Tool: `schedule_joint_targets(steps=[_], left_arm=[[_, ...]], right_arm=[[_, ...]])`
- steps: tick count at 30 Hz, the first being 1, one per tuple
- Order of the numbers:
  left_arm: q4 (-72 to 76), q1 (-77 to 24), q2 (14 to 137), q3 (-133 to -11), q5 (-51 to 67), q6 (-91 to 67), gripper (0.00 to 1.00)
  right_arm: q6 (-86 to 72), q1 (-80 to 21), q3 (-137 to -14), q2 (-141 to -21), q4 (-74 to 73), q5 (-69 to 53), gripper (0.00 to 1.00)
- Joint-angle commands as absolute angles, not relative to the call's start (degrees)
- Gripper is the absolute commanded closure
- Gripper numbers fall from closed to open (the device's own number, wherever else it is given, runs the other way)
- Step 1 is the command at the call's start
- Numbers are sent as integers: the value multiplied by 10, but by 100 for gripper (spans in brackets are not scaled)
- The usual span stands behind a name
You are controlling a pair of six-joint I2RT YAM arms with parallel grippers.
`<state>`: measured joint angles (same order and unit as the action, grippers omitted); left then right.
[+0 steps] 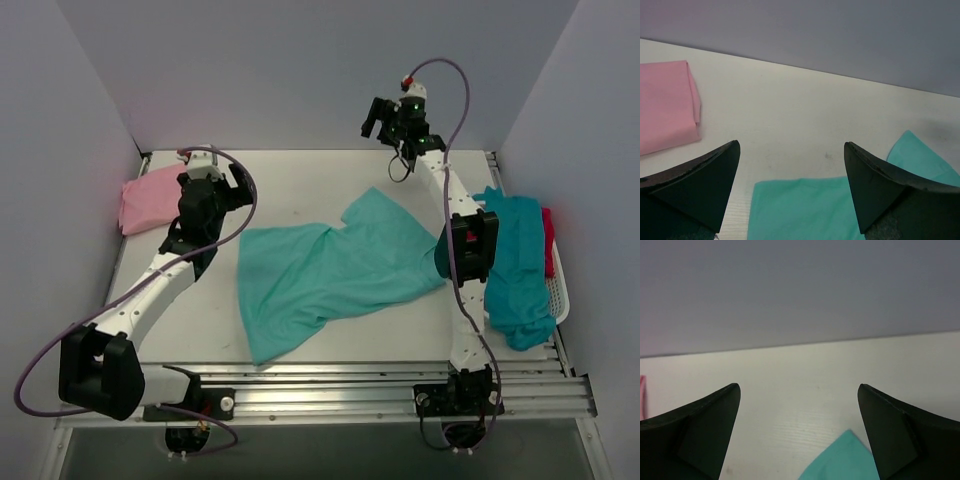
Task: Fold and stack the t-shirts
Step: Flatten the tshirt out
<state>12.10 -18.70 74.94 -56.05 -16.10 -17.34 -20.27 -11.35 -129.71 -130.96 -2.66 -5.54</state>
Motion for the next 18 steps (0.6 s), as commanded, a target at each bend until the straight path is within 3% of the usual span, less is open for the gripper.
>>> schedule_joint_targets(steps=[1,5,18], left_arm=[[132,-181,764,-564,-178,-170,6],[131,-177,776,-566,-187,-183,6],[127,-176,799,-567,-174,-194,6]], right_arm=[[-231,-110,-1250,-1327,-42,-52,0],[-239,-109,-1156,-1332,-15,-26,0],[-256,-133,-1085,-1375,27,-25,0]])
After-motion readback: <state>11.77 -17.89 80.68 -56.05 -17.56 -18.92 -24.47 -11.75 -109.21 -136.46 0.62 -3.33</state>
